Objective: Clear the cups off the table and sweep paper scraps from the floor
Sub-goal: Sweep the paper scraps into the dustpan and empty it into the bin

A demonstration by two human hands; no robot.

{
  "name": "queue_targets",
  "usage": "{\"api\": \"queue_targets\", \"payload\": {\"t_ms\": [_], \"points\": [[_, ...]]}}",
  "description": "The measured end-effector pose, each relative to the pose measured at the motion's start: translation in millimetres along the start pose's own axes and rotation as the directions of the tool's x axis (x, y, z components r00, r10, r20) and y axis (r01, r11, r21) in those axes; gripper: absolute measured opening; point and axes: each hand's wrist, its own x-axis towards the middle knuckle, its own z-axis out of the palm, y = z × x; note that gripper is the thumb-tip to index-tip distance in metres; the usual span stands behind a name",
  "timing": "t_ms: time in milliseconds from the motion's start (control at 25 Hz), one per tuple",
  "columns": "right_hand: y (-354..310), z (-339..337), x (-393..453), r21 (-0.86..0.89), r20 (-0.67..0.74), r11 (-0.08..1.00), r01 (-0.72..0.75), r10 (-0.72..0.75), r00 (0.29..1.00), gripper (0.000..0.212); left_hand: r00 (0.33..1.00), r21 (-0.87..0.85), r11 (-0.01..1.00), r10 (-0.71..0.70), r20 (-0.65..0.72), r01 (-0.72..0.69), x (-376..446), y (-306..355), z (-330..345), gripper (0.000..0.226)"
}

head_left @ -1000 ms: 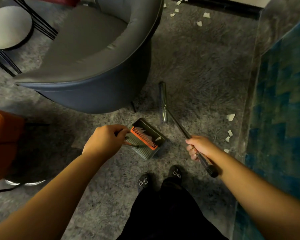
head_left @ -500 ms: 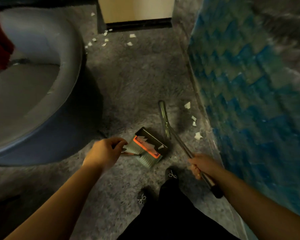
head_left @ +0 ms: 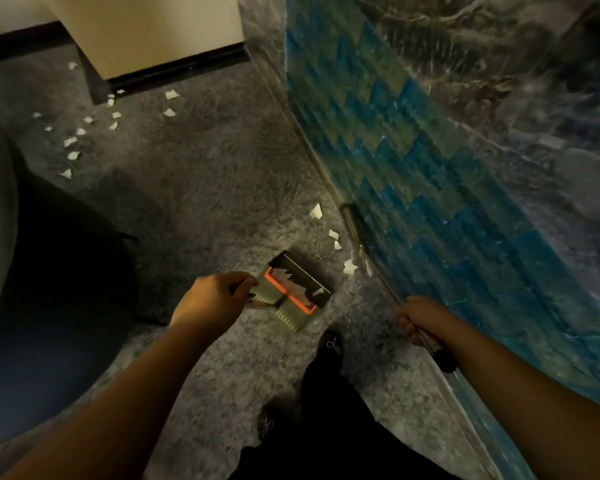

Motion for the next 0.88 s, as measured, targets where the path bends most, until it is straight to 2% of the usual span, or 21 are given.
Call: {"api": "queue_targets", "payload": {"t_ms": [160, 240, 320, 400, 560, 640, 720, 800, 880], "points": [[-25, -17, 50, -0.257, 0.054, 0.966, -0.002, 0.016, 0.998, 0.021, 1.0, 0.038, 0.999, -0.001, -0.019, 0.002, 40, 21, -4, 0.015], [-37, -10, 69, -0.362, 0.122, 0.932, 0.012, 0.034, 0.992, 0.023, 0.998, 0.034, 0.999, -0.014, -0.053, 0.016, 55, 24, -9, 0.014], [-49, 2, 82, -0.423, 0.133, 0.906, 0.033, 0.026, 0.991, 0.03, 0.996, 0.025, 0.999, -0.027, -0.088, 0.03, 64, 24, -15, 0.014], [-63, 13, 93, -0.395, 0.14, 0.917, 0.054, 0.002, 0.99, 0.031, 0.994, 0.016, 0.999, -0.045, -0.101, 0.047, 71, 23, -22, 0.014], [-95, 20, 103, -0.211, 0.178, 0.976, 0.052, -0.014, 0.984, 0.033, 0.995, 0.006, 0.998, -0.055, -0.085, 0.055, 86, 15, -46, 0.014], [-111, 24, 97, -0.109, 0.157, 0.994, 0.012, 0.006, 0.988, 0.023, 0.996, 0.005, 0.999, -0.04, -0.078, 0.041, 97, 10, -56, 0.014], [-125, 33, 83, -0.028, 0.149, 0.999, -0.016, 0.02, 0.989, 0.004, 0.998, 0.011, 1.0, -0.011, -0.069, 0.012, 111, 4, -67, 0.013], [-134, 42, 71, -0.001, 0.121, 1.0, -0.017, 0.017, 0.992, 0.026, 0.998, 0.031, 0.999, 0.025, -0.051, -0.023, 125, -2, -79, 0.014], [-140, 45, 58, 0.026, 0.103, 1.0, -0.004, 0.001, 0.995, 0.036, 0.998, 0.041, 0.998, 0.051, -0.027, -0.05, 138, -6, -89, 0.015]]}}
